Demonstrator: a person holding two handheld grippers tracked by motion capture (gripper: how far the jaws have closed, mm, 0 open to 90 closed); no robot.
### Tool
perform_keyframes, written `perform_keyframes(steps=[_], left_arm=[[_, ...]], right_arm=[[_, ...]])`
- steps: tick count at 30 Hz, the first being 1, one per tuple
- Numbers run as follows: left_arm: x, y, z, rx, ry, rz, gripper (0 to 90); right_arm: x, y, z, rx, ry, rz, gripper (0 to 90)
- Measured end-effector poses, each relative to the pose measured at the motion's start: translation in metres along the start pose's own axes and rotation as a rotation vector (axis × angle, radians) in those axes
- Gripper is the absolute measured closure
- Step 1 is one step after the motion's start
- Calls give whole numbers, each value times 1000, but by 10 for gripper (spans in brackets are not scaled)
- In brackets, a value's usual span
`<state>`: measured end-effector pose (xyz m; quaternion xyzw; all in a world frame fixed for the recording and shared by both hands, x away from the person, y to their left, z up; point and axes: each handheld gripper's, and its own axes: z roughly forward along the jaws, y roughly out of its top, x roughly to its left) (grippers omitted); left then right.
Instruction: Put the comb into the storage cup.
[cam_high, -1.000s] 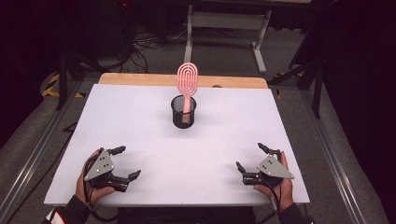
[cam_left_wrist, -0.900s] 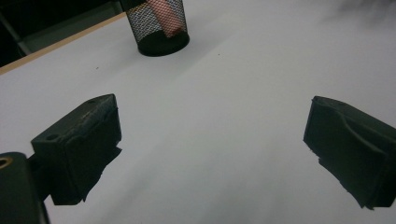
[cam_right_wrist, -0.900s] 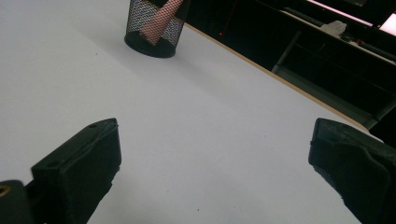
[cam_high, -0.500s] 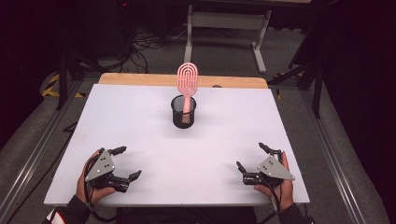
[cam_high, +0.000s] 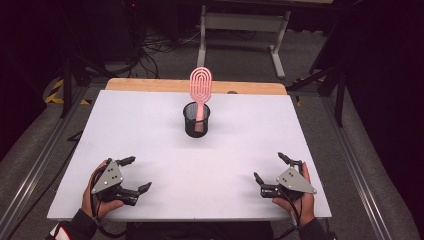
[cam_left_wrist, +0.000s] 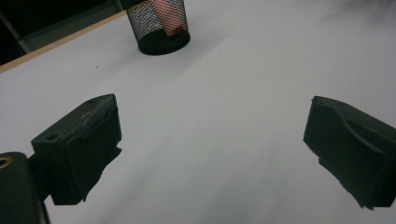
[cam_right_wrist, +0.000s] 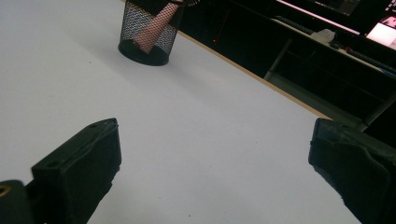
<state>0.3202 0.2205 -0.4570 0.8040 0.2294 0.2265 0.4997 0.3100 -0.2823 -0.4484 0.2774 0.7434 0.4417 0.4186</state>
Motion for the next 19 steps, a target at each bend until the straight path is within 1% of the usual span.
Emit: perform_keyframes(steps=[8,19], left_arm=[[0,0,0,6,4,1,50],[0,1,-2,-4,17,-9,50]], right_arm=[[-1,0,0,-1,-5,3,31],[0,1,2,0,-7,10,27]])
